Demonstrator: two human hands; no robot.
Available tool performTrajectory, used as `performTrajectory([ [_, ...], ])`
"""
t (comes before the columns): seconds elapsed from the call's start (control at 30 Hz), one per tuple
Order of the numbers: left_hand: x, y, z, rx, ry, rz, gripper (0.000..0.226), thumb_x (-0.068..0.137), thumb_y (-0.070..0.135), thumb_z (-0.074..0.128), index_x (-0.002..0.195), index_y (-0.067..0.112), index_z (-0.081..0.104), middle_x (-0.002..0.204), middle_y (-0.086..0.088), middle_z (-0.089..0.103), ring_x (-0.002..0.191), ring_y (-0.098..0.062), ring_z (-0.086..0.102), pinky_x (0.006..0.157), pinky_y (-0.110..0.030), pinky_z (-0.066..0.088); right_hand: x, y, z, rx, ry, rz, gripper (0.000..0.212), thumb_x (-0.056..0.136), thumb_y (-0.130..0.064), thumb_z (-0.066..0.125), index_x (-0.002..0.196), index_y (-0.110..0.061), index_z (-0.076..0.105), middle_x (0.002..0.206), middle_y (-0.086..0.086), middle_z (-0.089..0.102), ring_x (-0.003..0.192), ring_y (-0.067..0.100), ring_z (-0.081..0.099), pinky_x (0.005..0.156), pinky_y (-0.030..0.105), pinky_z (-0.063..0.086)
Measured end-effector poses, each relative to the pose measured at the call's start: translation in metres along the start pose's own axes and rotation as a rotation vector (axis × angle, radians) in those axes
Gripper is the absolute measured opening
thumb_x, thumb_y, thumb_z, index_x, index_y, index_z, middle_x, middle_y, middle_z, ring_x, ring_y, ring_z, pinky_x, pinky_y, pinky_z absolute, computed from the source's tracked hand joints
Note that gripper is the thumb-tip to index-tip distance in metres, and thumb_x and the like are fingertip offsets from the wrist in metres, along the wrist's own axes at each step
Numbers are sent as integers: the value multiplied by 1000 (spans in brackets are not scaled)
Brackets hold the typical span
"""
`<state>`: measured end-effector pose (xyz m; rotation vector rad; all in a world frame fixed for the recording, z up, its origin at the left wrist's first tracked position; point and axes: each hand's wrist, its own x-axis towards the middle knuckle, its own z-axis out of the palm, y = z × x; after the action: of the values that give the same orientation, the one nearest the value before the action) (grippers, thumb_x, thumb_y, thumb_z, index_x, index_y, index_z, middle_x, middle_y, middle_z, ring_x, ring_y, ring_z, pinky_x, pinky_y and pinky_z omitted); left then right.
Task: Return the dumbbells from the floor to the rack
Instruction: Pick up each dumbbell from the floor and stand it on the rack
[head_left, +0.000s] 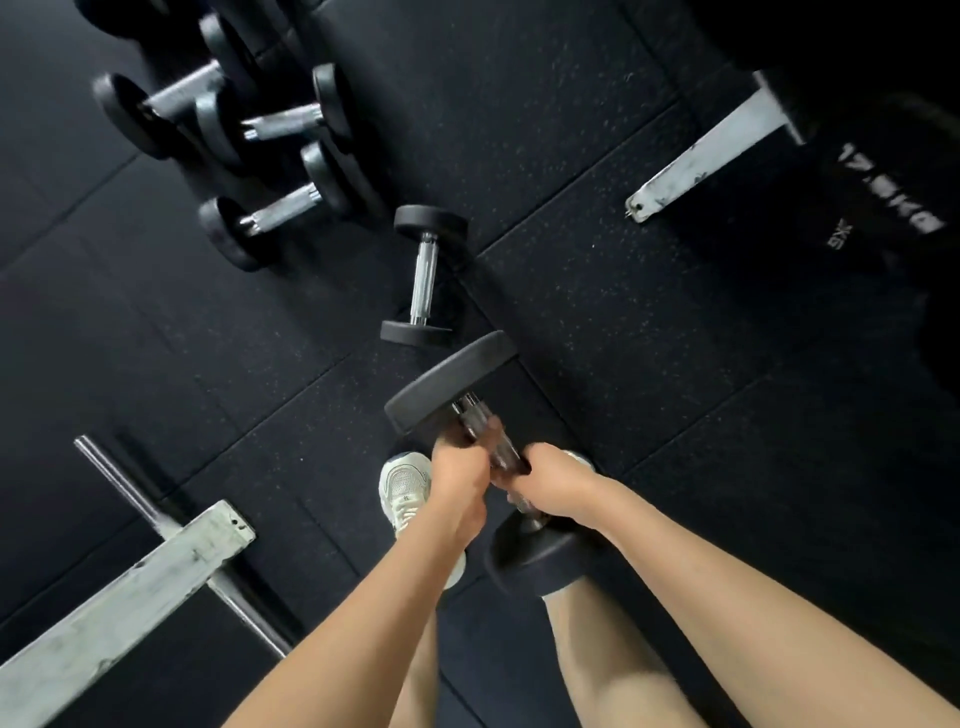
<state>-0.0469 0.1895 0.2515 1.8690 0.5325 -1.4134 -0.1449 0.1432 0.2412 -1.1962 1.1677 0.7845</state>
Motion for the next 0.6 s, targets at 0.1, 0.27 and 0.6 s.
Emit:
performTrajectory([
  [0.1,-79,33,6,80,-87,95,14,90,12,62,104,13,60,93,-3,68,89,-21,65,79,-34,56,-80,-14,-19,154,16,-28,40,86,-45,62,100,-8,62,93,12,72,90,29,69,87,45,53],
  [0.27,-212,86,24,181,-180,232,17,88,7,64,105,10,63,99,-8,68,91,-23,64,84,-38,54,-217,-39,-57,275,83,-78,41,87,-46,62,108,-11,63,94,9,72,88,24,68,79,37,56],
  [0.6,-390,171,83,346,-327,453,22,78,2,71,76,21,60,81,0,65,82,-19,63,68,-35,55,-403,-59,-131,505,256,-253,28,90,-38,61,88,-11,67,83,8,72,81,24,70,85,41,55],
])
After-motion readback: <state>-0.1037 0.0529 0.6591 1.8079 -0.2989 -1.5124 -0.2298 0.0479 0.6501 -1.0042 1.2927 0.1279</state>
